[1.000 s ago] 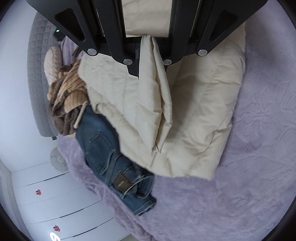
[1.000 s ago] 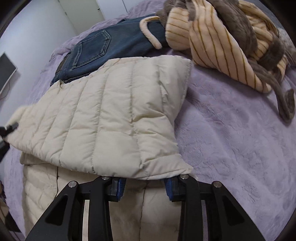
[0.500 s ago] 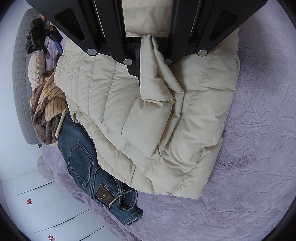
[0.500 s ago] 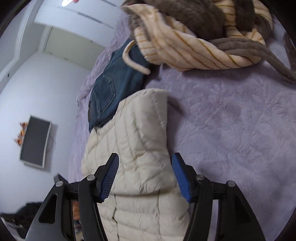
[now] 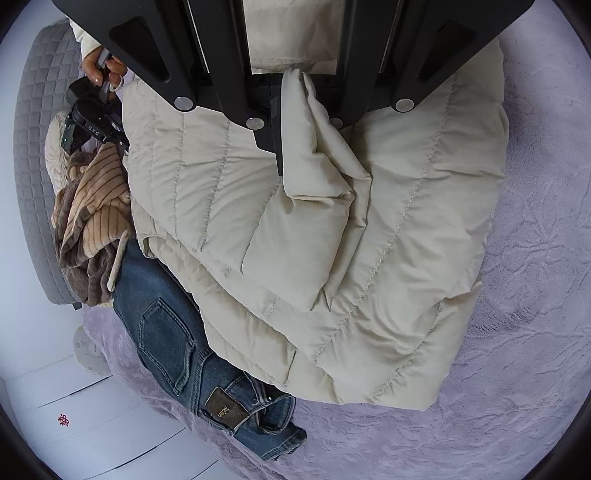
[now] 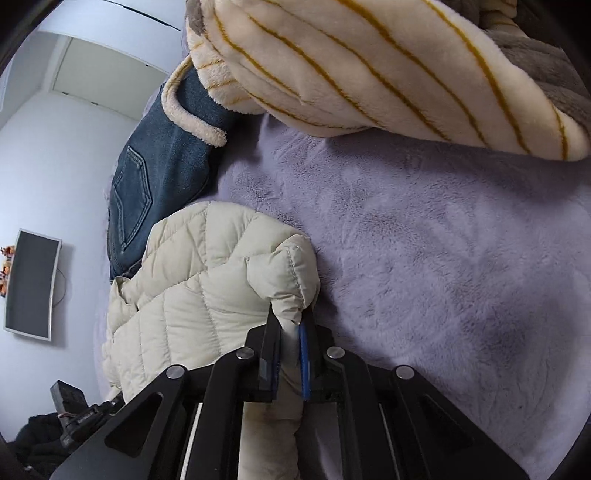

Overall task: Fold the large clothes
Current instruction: 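Fold the jacket side edges inward with both tools and open both tools, then move both open tools over the jacket hem, then grasp the jacket hem with the left tool while the right tool grasps it too, then fold the hem up toward the collar with both tools and release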

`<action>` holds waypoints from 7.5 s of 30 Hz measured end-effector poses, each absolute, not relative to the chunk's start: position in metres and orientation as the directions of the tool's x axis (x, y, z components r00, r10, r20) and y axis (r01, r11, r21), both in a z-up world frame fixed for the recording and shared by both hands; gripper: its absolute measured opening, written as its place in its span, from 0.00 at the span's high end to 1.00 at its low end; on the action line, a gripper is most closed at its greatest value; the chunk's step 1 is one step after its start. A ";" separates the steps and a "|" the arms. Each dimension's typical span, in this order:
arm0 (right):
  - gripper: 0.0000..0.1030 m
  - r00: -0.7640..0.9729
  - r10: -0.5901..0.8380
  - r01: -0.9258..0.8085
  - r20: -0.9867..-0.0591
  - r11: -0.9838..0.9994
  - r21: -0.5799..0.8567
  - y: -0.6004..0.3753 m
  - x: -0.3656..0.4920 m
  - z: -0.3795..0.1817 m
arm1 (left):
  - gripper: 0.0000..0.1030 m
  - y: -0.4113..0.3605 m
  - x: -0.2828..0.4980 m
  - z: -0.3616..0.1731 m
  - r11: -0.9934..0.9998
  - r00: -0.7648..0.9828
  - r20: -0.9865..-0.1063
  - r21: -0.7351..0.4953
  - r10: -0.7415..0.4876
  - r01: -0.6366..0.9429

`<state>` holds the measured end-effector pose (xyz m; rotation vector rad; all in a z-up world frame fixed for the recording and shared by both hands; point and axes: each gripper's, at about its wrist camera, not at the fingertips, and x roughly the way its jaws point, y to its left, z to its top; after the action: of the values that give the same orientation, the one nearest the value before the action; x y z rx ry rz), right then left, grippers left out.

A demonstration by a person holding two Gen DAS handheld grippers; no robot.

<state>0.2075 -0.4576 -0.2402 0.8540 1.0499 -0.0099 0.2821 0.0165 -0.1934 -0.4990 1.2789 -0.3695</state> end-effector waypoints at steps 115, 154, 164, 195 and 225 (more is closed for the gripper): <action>0.00 0.368 0.372 0.314 -0.852 0.813 0.491 -0.329 -0.010 -0.125 | 0.00 0.049 0.068 -0.078 0.991 0.335 -0.942 0.006 -0.039 0.132; 0.29 0.413 0.366 0.693 -0.834 0.469 0.548 -0.336 -0.169 -0.199 | 0.00 0.157 0.023 -0.181 0.898 0.029 -0.903 -0.423 -0.429 0.121; 0.29 0.569 0.485 0.650 -0.664 0.230 0.724 -0.338 -0.165 -0.246 | 0.12 0.128 0.019 -0.197 0.866 -0.053 -0.879 -0.477 -0.474 0.151; 0.91 0.710 0.660 0.228 -0.245 0.114 0.967 -0.384 0.016 -0.122 | 0.85 0.110 0.172 -0.022 0.663 0.324 -0.605 -0.741 -0.727 0.105; 0.66 0.581 0.588 0.388 -0.563 0.408 0.826 -0.415 0.247 -0.184 | 0.02 0.039 0.347 -0.096 0.953 0.405 -0.863 -0.283 -0.302 0.106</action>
<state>0.2473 -0.4145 -0.1837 1.1982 1.0050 0.1571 0.3468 0.0392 -0.0960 -0.1946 1.1262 -0.2595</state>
